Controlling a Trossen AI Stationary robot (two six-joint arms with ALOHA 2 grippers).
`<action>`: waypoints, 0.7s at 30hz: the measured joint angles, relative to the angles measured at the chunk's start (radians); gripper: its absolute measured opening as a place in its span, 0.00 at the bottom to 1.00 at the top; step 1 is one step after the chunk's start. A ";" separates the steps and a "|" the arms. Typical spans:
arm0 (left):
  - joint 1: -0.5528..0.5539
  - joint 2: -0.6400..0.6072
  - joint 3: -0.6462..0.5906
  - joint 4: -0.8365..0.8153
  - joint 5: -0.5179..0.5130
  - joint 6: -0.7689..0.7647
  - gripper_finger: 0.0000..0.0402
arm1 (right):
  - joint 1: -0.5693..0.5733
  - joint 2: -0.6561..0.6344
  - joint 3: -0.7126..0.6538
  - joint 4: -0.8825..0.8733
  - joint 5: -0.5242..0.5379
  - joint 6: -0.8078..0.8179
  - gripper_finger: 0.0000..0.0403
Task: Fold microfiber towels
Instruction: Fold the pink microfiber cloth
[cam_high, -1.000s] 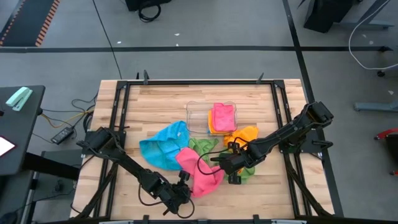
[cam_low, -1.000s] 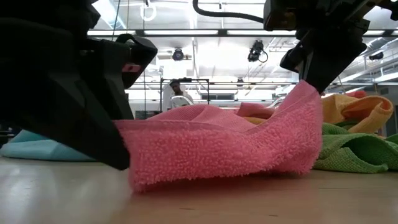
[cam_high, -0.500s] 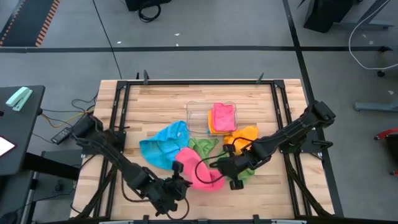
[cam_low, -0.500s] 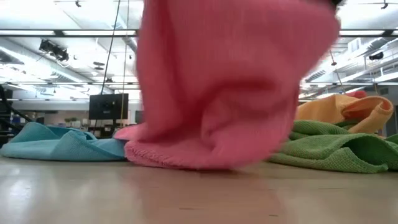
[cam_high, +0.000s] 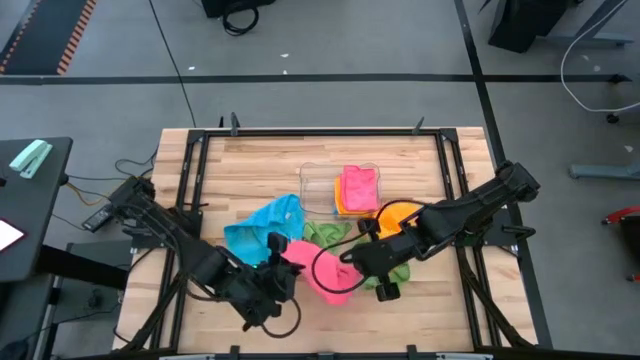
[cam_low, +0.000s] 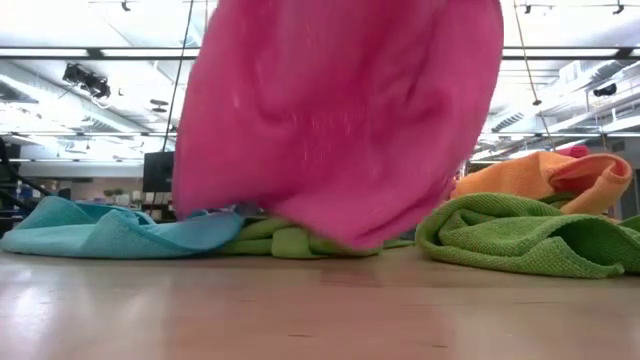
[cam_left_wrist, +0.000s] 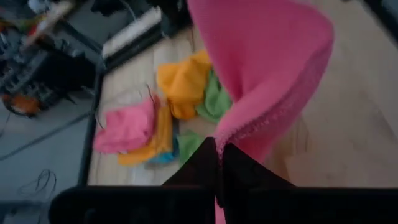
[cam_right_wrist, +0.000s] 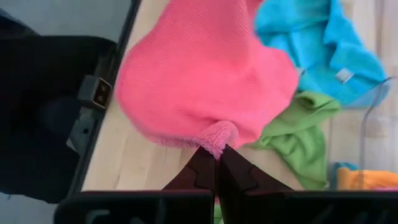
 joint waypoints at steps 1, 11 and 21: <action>-0.001 -0.006 0.023 -0.021 0.001 0.006 0.06 | 0.000 0.000 0.035 -0.025 0.000 0.001 0.02; -0.001 -0.021 0.367 -0.331 0.025 -0.004 0.02 | 0.002 0.000 0.341 -0.137 -0.005 0.000 0.02; -0.002 -0.019 0.515 -0.552 0.258 -0.224 0.06 | -0.012 0.001 0.426 -0.276 -0.035 0.061 0.02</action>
